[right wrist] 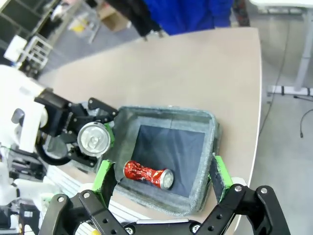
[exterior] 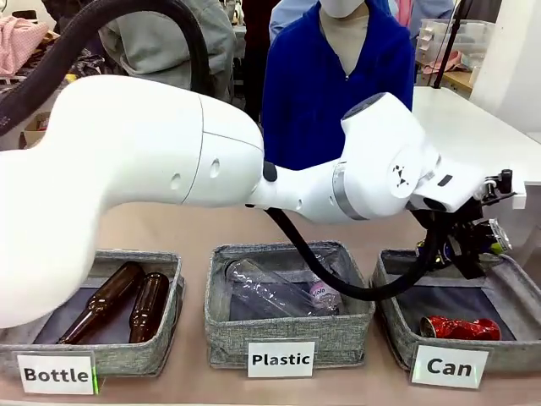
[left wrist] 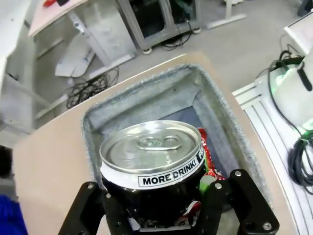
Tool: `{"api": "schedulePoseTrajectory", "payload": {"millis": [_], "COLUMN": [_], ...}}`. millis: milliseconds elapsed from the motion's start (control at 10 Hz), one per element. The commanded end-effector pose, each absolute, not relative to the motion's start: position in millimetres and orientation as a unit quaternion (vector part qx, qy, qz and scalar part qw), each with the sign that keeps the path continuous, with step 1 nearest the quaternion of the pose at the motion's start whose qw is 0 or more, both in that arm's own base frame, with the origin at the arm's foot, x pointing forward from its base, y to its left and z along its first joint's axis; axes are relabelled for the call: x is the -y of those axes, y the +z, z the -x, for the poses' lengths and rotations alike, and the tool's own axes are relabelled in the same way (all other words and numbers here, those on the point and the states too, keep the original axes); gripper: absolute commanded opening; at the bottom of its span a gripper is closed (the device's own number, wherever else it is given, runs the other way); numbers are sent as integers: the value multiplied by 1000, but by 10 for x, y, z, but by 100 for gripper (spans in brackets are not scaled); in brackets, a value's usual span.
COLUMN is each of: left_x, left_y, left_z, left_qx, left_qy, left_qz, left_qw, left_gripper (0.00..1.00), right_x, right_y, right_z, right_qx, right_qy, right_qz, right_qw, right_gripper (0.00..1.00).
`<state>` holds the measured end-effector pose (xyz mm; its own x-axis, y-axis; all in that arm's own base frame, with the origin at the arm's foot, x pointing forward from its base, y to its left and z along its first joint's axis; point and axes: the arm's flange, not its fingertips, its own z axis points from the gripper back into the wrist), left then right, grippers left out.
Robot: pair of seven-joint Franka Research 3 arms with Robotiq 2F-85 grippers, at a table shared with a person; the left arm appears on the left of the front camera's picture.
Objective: Sort the can waste into the basket.
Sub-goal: Pick up the can waste from the table and place it in the right Fabric basket.
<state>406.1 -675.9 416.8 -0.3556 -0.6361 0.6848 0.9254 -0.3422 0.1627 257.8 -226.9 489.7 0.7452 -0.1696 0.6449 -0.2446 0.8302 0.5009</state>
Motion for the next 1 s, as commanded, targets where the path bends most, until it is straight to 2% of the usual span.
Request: {"api": "schedulePoseTrajectory", "payload": {"millis": [0, 100, 200, 300, 500, 600, 800, 900], "left_x": [6865, 6831, 6806, 6781, 6745, 6710, 6607, 6506], "left_y": [4309, 4309, 4322, 4325, 4370, 4398, 4472, 4496], "left_z": [-4114, -4123, -4123, -4126, -4114, -4088, -4059, -4071], "left_qx": [250, 245, 248, 245, 243, 246, 251, 249], "left_qy": [-782, -787, -784, -783, -782, -781, -781, -780], "left_qz": [273, 276, 277, 280, 282, 283, 292, 296], "left_qw": [501, 495, 497, 498, 500, 498, 493, 492], "left_gripper": [8, 59, 66, 100, 100, 83, 100, 100], "right_x": [2303, 2303, 2303, 2303, 2303, 2303, 2303, 2303], "right_y": [4938, 4938, 4938, 4938, 4938, 4938, 4938, 4938], "right_z": [-2600, -2600, -2600, -2600, -2600, -2600, -2600, -2600], "right_qx": [354, 354, 354, 354, 354, 354, 354, 354], "right_qy": [11, 11, 11, 11, 11, 11, 11, 11], "right_qz": [-288, -288, -288, -288, -288, -288, -288, -288], "right_qw": [890, 890, 890, 890, 890, 890, 890, 890], "right_gripper": [100, 100, 100, 100, 100, 100, 100, 100]}}
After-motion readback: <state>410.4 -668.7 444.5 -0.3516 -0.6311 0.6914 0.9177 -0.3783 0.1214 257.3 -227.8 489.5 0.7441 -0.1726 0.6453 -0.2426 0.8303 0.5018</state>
